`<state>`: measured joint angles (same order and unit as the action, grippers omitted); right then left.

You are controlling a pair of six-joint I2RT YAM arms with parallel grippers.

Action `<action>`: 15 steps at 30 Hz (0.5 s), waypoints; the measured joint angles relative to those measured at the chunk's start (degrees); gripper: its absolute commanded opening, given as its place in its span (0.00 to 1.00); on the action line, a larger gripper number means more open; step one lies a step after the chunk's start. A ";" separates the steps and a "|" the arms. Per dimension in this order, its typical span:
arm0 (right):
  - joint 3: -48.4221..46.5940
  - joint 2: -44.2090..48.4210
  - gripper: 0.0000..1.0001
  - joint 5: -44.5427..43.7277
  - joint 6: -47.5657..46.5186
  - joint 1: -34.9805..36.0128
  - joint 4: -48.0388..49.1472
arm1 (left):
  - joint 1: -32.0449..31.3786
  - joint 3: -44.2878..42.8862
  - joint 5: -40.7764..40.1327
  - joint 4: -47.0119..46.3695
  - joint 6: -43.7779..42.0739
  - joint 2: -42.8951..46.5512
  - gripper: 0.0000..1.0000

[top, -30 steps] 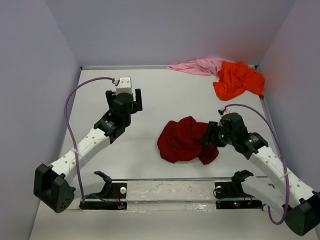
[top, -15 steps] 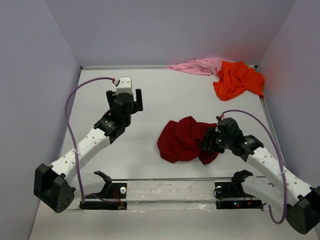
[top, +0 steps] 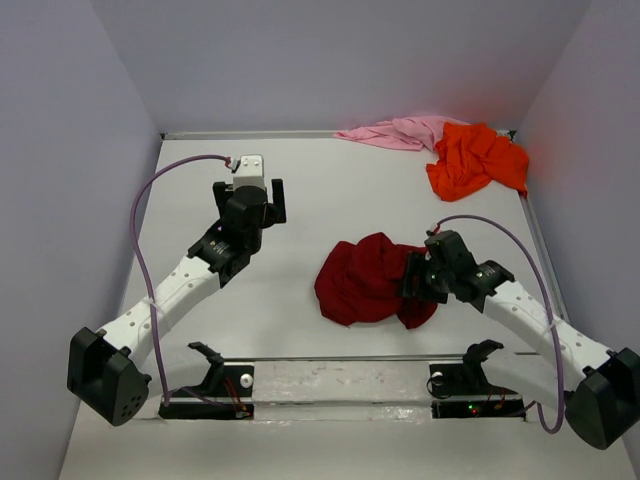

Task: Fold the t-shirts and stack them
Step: Flatten out the crumpled T-shirt at the center of the board.

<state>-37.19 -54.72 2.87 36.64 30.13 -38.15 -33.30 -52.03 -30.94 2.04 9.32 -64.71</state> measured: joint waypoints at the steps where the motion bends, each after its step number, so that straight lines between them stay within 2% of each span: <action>1: -0.52 -0.85 0.66 -0.28 -0.37 0.00 0.07 | 0.00 0.00 0.07 0.00 0.02 0.00 0.99; 8: -2.16 -4.63 0.66 -1.25 -2.19 0.00 1.53 | 0.00 0.00 0.13 0.00 0.04 0.00 0.99; 11: -2.43 -4.98 0.62 -1.88 -2.82 0.00 1.51 | 0.00 0.00 0.17 0.00 0.04 0.00 0.99; 12: -2.54 -4.98 0.59 -2.12 -3.04 0.00 1.55 | 0.00 0.00 0.24 0.00 0.04 0.00 0.99; 13: -2.64 -4.98 0.50 -2.38 -3.21 0.00 1.55 | 0.00 0.00 0.28 0.00 0.04 0.00 0.99; 15: -2.84 -5.01 0.39 -2.91 -3.58 0.00 1.57 | 0.00 0.00 0.31 0.00 0.04 0.00 0.99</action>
<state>-40.03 -59.72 -0.03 33.06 30.13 -36.58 -33.30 -52.03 -30.63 2.04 9.37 -64.71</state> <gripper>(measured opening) 0.509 0.989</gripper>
